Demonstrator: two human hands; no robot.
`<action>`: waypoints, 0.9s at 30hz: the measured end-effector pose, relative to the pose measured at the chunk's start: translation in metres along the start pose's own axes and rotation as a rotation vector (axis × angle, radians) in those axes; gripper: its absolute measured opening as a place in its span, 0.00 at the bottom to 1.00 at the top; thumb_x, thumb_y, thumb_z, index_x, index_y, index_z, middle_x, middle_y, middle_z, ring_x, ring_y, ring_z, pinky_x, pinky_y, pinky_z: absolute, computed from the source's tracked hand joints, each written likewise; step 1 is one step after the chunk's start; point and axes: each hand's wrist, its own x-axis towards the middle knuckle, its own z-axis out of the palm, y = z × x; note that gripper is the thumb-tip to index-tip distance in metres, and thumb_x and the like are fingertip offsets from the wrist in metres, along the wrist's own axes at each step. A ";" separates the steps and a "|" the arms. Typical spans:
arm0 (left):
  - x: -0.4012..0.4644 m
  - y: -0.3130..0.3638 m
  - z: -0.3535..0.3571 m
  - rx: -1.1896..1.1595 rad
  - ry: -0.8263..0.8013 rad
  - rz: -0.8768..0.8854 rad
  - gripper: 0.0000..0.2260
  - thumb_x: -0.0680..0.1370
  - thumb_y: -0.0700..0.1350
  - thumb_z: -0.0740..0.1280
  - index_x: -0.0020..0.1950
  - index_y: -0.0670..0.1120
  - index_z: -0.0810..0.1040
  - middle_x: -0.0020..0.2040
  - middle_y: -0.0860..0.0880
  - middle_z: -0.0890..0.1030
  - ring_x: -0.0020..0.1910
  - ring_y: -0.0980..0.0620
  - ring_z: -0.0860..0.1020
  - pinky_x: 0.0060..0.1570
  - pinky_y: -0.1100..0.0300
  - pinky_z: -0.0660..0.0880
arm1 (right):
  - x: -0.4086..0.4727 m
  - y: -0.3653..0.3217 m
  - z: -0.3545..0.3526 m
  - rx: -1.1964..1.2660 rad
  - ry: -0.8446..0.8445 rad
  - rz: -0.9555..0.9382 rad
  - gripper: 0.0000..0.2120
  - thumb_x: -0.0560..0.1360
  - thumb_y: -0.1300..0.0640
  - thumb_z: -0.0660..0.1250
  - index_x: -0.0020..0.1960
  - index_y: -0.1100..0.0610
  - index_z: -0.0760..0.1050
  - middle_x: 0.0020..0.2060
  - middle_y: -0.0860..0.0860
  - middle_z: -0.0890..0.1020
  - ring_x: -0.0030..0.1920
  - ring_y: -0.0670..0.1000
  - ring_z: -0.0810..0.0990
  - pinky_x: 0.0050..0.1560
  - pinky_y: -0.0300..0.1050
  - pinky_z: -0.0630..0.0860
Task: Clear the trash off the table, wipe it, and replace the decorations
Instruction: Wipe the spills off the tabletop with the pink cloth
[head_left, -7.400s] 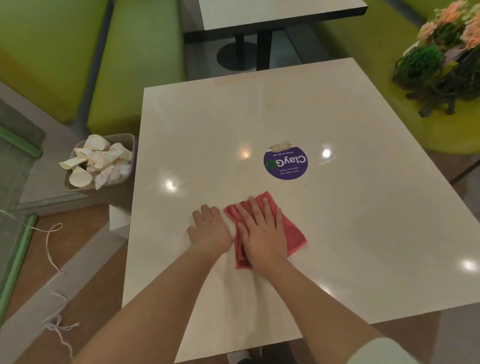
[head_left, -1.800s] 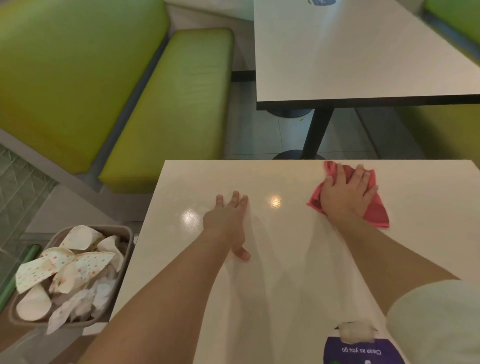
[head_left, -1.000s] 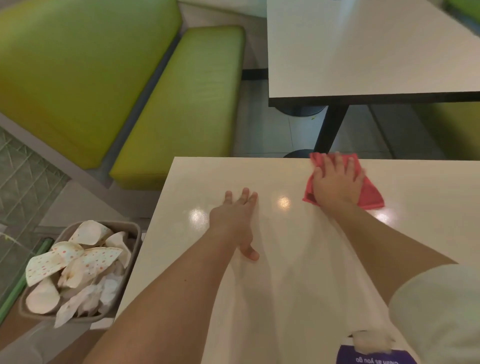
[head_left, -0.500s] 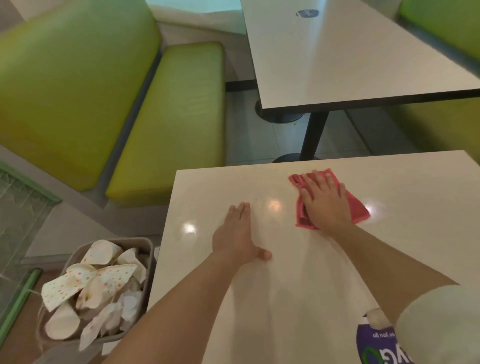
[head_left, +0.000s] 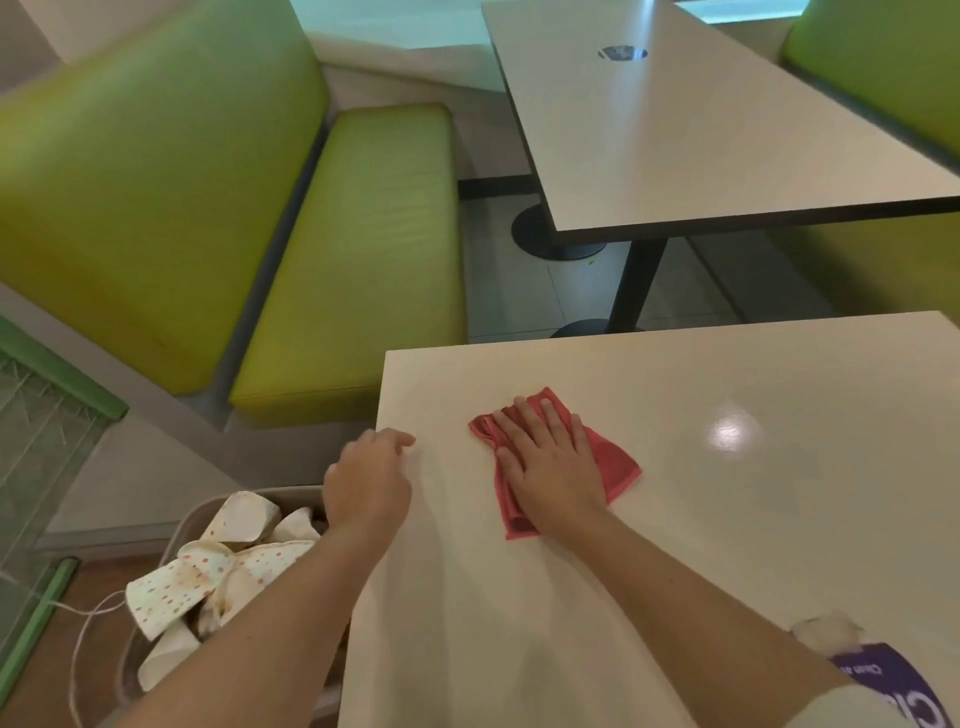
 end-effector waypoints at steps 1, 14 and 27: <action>0.005 -0.006 -0.001 0.111 -0.007 -0.006 0.16 0.80 0.47 0.64 0.68 0.53 0.71 0.62 0.50 0.75 0.61 0.48 0.72 0.57 0.52 0.69 | 0.003 0.009 -0.001 -0.004 0.011 -0.012 0.24 0.83 0.43 0.43 0.78 0.39 0.50 0.79 0.43 0.50 0.79 0.49 0.43 0.77 0.53 0.38; 0.037 -0.023 -0.010 -0.075 -0.281 -0.199 0.17 0.76 0.50 0.71 0.61 0.47 0.73 0.57 0.48 0.77 0.50 0.48 0.76 0.44 0.56 0.70 | 0.090 0.037 -0.011 -0.009 0.091 0.567 0.26 0.83 0.44 0.41 0.80 0.46 0.49 0.80 0.51 0.49 0.79 0.58 0.45 0.76 0.62 0.41; 0.053 -0.021 -0.012 -0.093 -0.353 -0.252 0.20 0.73 0.49 0.74 0.59 0.46 0.71 0.58 0.48 0.77 0.57 0.46 0.76 0.46 0.56 0.70 | 0.091 -0.054 0.016 0.037 0.081 0.082 0.24 0.82 0.45 0.47 0.78 0.41 0.55 0.79 0.45 0.54 0.79 0.52 0.46 0.77 0.56 0.42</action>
